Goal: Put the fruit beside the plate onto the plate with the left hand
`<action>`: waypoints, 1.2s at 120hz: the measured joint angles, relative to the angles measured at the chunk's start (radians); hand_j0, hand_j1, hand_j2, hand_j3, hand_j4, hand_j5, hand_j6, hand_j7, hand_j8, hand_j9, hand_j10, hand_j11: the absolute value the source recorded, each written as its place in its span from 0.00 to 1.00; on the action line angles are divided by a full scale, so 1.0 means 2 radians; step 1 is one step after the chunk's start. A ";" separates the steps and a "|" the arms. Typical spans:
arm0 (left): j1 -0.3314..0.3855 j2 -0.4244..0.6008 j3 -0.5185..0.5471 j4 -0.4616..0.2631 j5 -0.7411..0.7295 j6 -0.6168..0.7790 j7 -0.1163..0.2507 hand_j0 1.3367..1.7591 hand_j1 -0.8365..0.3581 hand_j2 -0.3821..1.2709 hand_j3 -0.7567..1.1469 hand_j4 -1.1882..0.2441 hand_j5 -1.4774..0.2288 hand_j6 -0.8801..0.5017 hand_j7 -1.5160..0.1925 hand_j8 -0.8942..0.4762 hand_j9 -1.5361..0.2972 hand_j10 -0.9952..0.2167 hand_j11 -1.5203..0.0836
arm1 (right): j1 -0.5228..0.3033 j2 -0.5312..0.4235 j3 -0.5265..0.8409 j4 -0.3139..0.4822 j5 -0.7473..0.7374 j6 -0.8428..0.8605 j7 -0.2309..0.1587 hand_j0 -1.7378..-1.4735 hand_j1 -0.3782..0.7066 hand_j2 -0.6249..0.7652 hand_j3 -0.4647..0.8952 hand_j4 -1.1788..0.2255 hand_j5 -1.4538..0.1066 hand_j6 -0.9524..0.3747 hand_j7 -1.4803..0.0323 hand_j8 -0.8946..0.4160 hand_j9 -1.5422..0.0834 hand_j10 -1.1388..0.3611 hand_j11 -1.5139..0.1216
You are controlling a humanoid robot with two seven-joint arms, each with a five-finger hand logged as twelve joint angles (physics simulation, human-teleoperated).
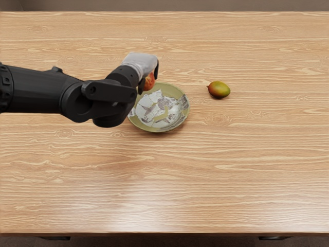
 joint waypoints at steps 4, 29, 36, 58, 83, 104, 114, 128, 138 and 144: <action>0.004 0.000 0.000 0.000 -0.003 0.000 0.000 0.74 0.36 0.58 0.40 0.48 0.18 0.42 0.25 0.39 0.27 0.23 0.29 | 0.000 0.000 0.000 0.000 0.000 0.000 0.000 0.30 0.06 0.44 0.34 0.82 0.90 0.69 0.95 0.66 0.92 0.74 0.90; 0.025 0.000 0.003 -0.002 -0.018 -0.007 0.000 0.74 0.36 0.58 0.40 0.48 0.18 0.42 0.25 0.39 0.27 0.23 0.29 | 0.000 0.000 0.000 0.000 0.000 0.000 0.000 0.30 0.06 0.44 0.34 0.82 0.90 0.69 0.95 0.66 0.92 0.74 0.90; 0.027 0.000 0.003 -0.003 -0.019 -0.014 -0.001 0.74 0.37 0.57 0.40 0.48 0.18 0.42 0.25 0.39 0.27 0.23 0.29 | 0.000 0.000 0.000 0.000 0.000 0.000 0.000 0.30 0.06 0.44 0.34 0.82 0.90 0.69 0.95 0.66 0.92 0.74 0.90; 0.030 0.000 0.003 0.001 -0.032 -0.030 -0.003 0.75 0.46 0.48 0.40 0.49 0.34 0.37 0.39 0.37 0.39 0.32 0.44 | 0.000 0.000 0.000 0.000 0.000 0.000 0.000 0.30 0.06 0.44 0.34 0.82 0.90 0.69 0.95 0.66 0.92 0.74 0.90; 0.024 0.000 -0.008 0.016 -0.038 -0.033 -0.003 0.76 0.64 0.35 0.40 0.59 0.55 0.42 0.58 0.43 0.56 0.50 0.63 | 0.000 0.000 0.000 0.000 0.000 0.000 0.000 0.30 0.06 0.44 0.34 0.82 0.90 0.69 0.95 0.66 0.92 0.74 0.90; 0.035 0.094 -0.071 0.007 -0.058 -0.077 -0.003 0.76 0.70 0.30 0.40 0.63 0.62 0.44 0.65 0.45 0.62 0.57 0.70 | 0.000 0.000 0.000 0.000 0.000 0.000 0.000 0.30 0.06 0.44 0.34 0.82 0.90 0.69 0.95 0.66 0.92 0.74 0.90; 0.048 0.181 -0.107 -0.012 -0.083 -0.146 -0.003 0.76 0.71 0.29 0.40 0.64 0.64 0.45 0.67 0.46 0.63 0.58 0.71 | 0.000 0.000 0.000 0.000 0.000 0.000 0.000 0.30 0.06 0.44 0.34 0.82 0.90 0.69 0.95 0.66 0.92 0.74 0.90; 0.051 0.317 -0.150 -0.051 -0.098 -0.250 -0.003 0.76 0.73 0.28 0.40 0.65 0.66 0.45 0.68 0.46 0.65 0.60 0.73 | 0.000 0.000 0.000 0.000 0.000 0.000 0.000 0.30 0.06 0.44 0.34 0.82 0.90 0.69 0.95 0.66 0.92 0.74 0.90; 0.052 0.356 -0.174 -0.064 -0.110 -0.312 -0.003 0.76 0.73 0.27 0.40 0.65 0.66 0.45 0.69 0.47 0.65 0.60 0.74 | 0.000 0.000 0.000 0.000 0.000 0.000 0.000 0.30 0.06 0.44 0.34 0.82 0.90 0.69 0.95 0.66 0.92 0.74 0.90; 0.053 0.359 -0.182 -0.068 -0.116 -0.333 -0.003 0.76 0.74 0.27 0.40 0.65 0.67 0.45 0.69 0.47 0.65 0.61 0.74 | 0.000 0.000 0.000 0.000 0.000 0.000 0.000 0.30 0.06 0.44 0.34 0.82 0.90 0.69 0.95 0.66 0.92 0.74 0.90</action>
